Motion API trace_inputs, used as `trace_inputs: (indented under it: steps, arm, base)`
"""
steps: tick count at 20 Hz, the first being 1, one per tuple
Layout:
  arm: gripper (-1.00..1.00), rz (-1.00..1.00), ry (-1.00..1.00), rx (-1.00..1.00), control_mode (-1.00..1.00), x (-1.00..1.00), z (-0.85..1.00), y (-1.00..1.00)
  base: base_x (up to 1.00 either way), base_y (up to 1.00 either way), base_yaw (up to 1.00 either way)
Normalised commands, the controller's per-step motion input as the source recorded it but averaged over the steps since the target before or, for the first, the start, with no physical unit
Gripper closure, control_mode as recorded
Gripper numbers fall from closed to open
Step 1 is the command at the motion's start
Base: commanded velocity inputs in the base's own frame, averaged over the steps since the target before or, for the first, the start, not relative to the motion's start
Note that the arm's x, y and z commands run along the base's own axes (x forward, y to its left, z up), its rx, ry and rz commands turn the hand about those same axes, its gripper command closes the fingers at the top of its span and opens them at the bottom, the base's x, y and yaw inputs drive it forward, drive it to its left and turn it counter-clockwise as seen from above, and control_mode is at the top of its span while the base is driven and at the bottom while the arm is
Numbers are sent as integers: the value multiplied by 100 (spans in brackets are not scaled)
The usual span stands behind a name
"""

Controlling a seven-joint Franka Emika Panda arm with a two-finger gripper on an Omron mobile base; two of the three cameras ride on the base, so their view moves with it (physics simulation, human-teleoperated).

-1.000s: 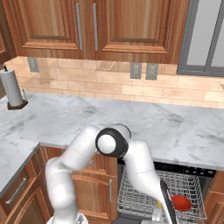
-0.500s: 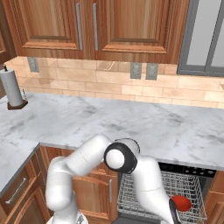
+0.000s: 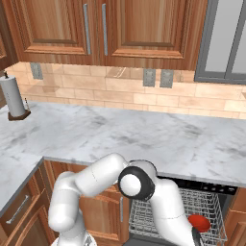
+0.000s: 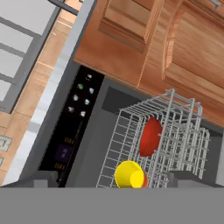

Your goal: Pick up the cup and bowl from the counter, place them in the dishwasher, and close the dishwasher door.

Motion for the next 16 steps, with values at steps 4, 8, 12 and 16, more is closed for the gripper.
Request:
trace_inputs:
  steps: [4, 8, 12, 16]
  arm:
    - [-100, 0, 17, -15, -100, 0, -14, -17]
    - [-100, 0, 27, -9, -100, 0, -6, -24]
    - [-100, 0, 31, -1, -100, 0, 0, -35]
    - [-100, 0, 38, 4, -100, 1, -17, -33]
  base:
    - [0, 0, 0]
    - [0, 0, 0]
    - [0, 0, 0]
    - [0, 0, 0]
